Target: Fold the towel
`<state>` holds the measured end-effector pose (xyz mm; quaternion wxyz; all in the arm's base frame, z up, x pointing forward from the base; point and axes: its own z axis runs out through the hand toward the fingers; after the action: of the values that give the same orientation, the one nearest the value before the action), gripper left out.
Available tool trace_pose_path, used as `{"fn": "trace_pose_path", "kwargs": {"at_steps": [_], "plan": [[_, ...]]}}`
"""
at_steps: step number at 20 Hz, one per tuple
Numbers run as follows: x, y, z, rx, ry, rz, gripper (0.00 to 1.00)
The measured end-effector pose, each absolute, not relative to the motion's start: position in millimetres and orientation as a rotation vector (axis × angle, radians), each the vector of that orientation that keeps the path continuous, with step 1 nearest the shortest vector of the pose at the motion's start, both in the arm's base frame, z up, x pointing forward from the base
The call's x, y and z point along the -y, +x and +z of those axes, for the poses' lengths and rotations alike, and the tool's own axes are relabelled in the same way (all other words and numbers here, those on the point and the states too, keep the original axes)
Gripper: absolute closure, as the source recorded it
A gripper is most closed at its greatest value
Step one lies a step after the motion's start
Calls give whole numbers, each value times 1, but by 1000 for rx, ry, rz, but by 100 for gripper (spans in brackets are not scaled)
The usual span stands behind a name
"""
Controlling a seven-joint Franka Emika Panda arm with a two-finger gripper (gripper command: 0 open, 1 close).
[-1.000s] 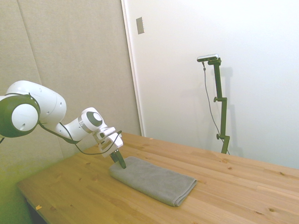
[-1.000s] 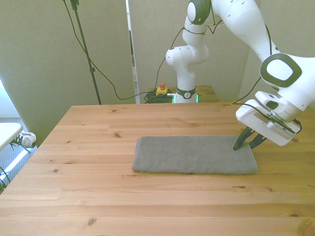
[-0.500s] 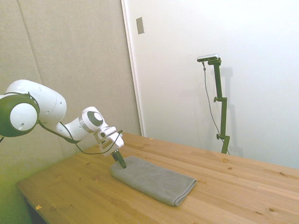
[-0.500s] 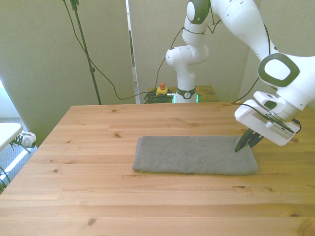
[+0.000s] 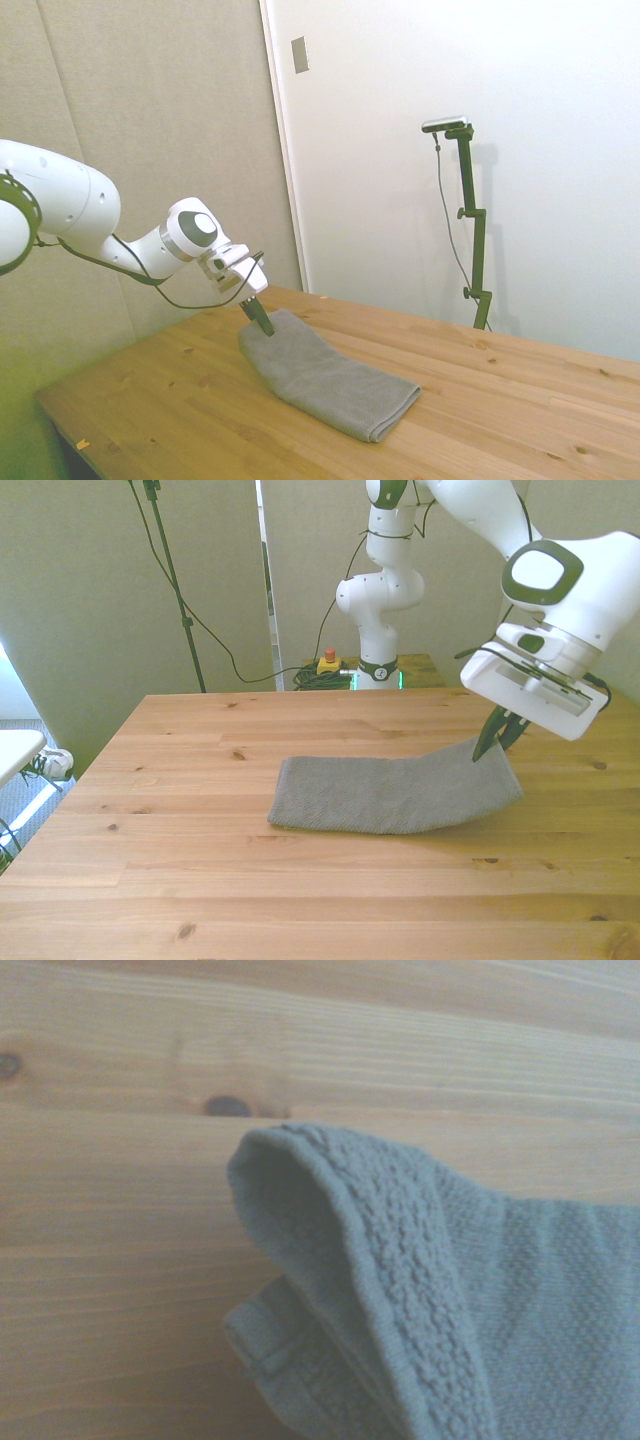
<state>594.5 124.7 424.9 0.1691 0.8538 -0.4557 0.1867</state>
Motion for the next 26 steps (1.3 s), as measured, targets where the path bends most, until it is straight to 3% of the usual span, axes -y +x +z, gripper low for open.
{"fn": "trace_pose_path", "kwargs": {"at_steps": [7, 15, 16, 26], "plan": [[-26, 575, 476, 1436, 2425, 533, 100], [90, 572, 474, 1560, 2462, 431, 100], [106, 571, 471, 1579, 2455, 420, 0], [178, 573, 417, 1644, 2430, 351, 0]]}}
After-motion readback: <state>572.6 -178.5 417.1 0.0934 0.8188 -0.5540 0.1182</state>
